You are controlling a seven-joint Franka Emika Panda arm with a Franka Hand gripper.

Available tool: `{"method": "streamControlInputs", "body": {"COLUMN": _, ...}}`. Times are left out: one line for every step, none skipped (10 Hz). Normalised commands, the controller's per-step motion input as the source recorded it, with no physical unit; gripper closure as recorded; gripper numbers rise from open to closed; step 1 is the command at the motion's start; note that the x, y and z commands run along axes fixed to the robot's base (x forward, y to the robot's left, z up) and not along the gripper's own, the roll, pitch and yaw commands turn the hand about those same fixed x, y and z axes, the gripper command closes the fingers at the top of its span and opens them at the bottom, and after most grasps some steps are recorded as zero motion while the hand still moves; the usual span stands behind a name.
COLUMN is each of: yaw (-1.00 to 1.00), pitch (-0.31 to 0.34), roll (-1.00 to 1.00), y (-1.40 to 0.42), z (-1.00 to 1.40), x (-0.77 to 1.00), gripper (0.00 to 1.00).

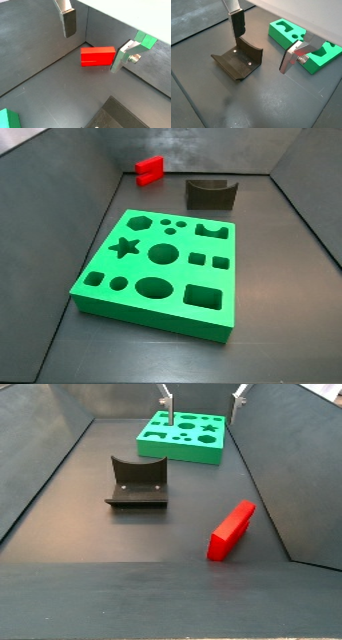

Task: Pick up the double-square object. Move up. Rotate the double-square object. Place the double-square object on the fixture. Regrasp the double-square object. Move to above the board. Insert the double-square object.
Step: Pick up the double-square object.

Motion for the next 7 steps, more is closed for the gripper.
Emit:
{"method": "streamControlInputs", "body": {"yaw": -0.06, "pitch": 0.000, "roll": 0.00, "y": 0.13, "z": 0.00, "x": -0.02, "gripper": 0.00}}
{"method": "streamControlInputs", "body": {"yaw": -0.33, "pitch": -0.193, "roll": 0.00, "y": 0.36, "z": 0.00, "x": -0.46, "gripper": 0.00}}
{"method": "streamControlInputs", "body": {"yaw": -0.41, "pitch": -0.200, "roll": 0.00, "y": 0.39, "z": 0.00, "x": -0.56, "gripper": 0.00}}
{"method": "streamControlInputs", "body": {"yaw": -0.33, "pitch": -0.184, "roll": -0.03, "y": 0.45, "z": -0.04, "x": -0.57, "gripper": 0.00}}
{"method": "streamControlInputs", "body": {"yaw": -0.43, "pitch": -0.194, "roll": -0.02, "y": 0.36, "z": -0.03, "x": -0.51, "gripper": 0.00}}
{"method": "streamControlInputs", "body": {"yaw": -0.45, "pitch": -0.174, "roll": 0.00, "y": 0.44, "z": -0.15, "x": -0.40, "gripper": 0.00}}
{"method": "streamControlInputs", "body": {"yaw": -0.45, "pitch": -0.180, "roll": 0.00, "y": 0.47, "z": -0.21, "x": -0.32, "gripper": 0.00}}
